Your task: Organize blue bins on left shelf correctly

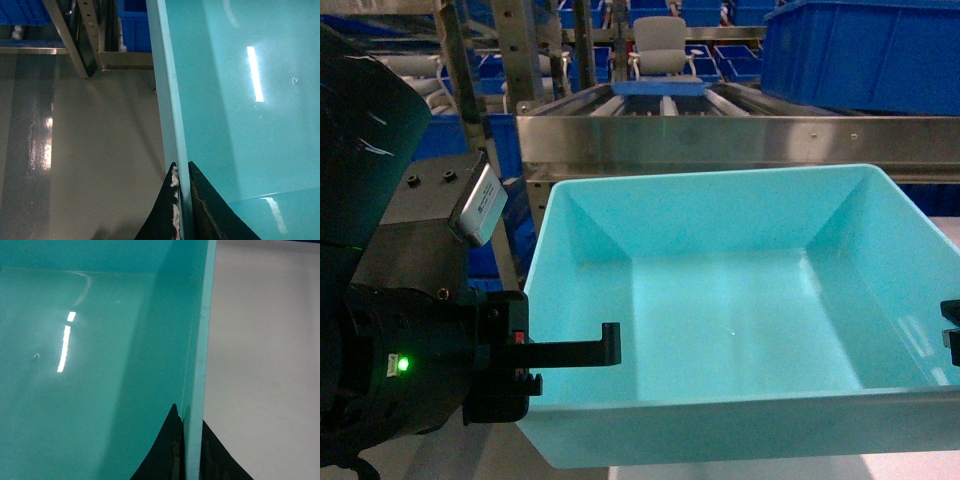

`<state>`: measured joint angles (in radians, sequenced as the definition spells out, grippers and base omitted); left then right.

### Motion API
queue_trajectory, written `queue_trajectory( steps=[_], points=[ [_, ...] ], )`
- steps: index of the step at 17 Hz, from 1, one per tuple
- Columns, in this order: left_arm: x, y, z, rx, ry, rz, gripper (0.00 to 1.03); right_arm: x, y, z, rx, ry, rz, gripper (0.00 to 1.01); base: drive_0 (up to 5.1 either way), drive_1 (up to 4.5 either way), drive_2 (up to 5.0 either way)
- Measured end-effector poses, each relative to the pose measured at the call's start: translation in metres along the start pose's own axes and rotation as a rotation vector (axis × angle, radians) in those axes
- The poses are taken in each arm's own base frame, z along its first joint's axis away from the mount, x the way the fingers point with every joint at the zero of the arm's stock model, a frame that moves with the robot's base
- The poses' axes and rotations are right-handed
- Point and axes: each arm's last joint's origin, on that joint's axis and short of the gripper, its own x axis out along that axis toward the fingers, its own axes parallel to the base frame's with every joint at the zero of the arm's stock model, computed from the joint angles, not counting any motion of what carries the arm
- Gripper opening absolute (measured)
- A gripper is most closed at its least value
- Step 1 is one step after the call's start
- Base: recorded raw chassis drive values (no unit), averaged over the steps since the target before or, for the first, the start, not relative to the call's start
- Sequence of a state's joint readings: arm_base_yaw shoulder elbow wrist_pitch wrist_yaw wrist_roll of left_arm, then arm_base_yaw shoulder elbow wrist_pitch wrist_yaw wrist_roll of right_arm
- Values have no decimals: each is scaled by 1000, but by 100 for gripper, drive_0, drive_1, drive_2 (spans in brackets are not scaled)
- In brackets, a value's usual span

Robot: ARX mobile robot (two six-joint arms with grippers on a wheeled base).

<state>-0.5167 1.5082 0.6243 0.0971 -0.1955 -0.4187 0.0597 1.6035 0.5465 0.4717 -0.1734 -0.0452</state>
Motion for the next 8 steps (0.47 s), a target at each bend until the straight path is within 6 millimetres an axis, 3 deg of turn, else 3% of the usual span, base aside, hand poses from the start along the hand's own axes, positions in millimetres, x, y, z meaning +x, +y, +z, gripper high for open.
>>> queue_trajectory(
  steps=[8],
  points=[
    [0,0,0,0,0,0,2,0,0,0,1,3,0,2,-508,236,236]
  ],
)
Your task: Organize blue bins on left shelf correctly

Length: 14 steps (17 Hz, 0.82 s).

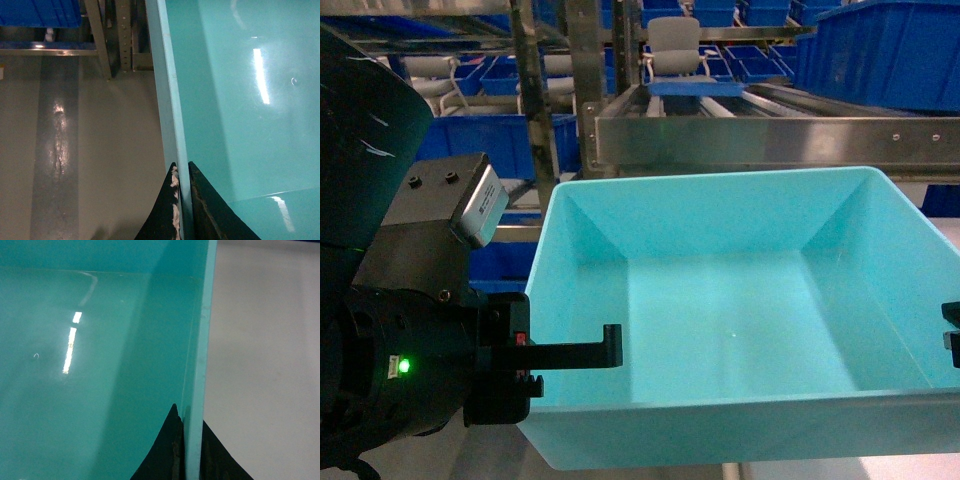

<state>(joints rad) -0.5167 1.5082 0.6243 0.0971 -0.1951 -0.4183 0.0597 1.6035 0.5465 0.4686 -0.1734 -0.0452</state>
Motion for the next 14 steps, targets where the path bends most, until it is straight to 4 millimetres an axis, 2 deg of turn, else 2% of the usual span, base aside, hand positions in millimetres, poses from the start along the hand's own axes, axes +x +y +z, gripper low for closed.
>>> queue_trajectory(
  steps=[9,14],
  points=[
    [0,0,0,-1,-2,1,2,0,0,1,-1,-8,0,2,-494,243,243],
    [0,0,0,0,0,1,2,0,0,0,0,-2,0,2,-477,364,117]
  ],
)
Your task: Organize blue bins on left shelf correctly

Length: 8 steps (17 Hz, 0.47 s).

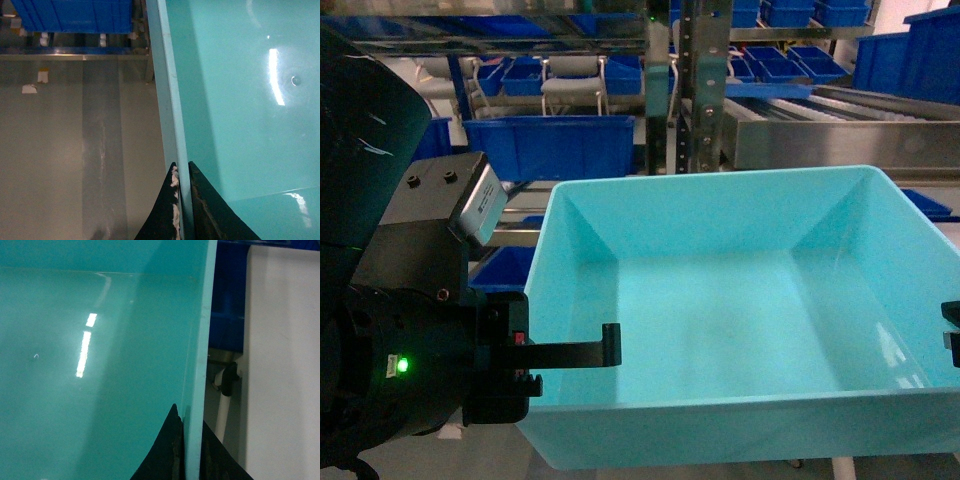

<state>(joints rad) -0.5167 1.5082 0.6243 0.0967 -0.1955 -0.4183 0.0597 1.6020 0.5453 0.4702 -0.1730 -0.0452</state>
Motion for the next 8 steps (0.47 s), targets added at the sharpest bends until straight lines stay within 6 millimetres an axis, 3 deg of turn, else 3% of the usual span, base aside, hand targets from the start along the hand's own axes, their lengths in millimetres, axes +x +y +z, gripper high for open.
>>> queue_trajectory(
  steps=[8],
  points=[
    [0,0,0,0,0,0,2,0,0,0,0,-1,0,2,-468,378,104]
  ],
)
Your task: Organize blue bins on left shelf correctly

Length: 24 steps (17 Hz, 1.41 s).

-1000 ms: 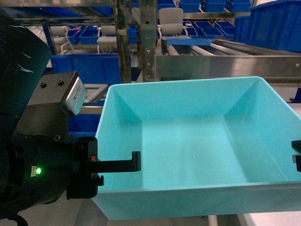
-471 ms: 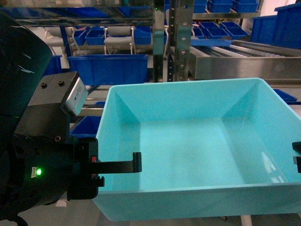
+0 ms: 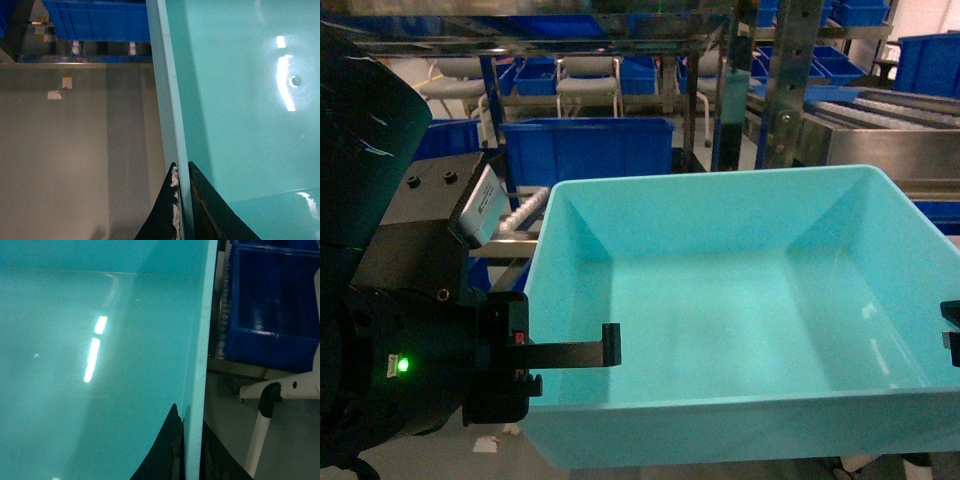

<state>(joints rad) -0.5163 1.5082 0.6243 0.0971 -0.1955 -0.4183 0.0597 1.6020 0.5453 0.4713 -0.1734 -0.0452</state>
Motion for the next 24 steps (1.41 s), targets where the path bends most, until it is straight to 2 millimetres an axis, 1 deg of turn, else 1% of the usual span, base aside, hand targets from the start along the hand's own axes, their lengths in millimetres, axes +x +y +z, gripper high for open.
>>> queue_trajectory(
  steps=[14,24],
  points=[
    [0,0,0,0,1,-1,2,0,0,0,0,0,0,2,-451,409,45],
    [0,0,0,0,-1,3,2,0,1,0,-3,0,3,2,-401,458,-51]
  ],
)
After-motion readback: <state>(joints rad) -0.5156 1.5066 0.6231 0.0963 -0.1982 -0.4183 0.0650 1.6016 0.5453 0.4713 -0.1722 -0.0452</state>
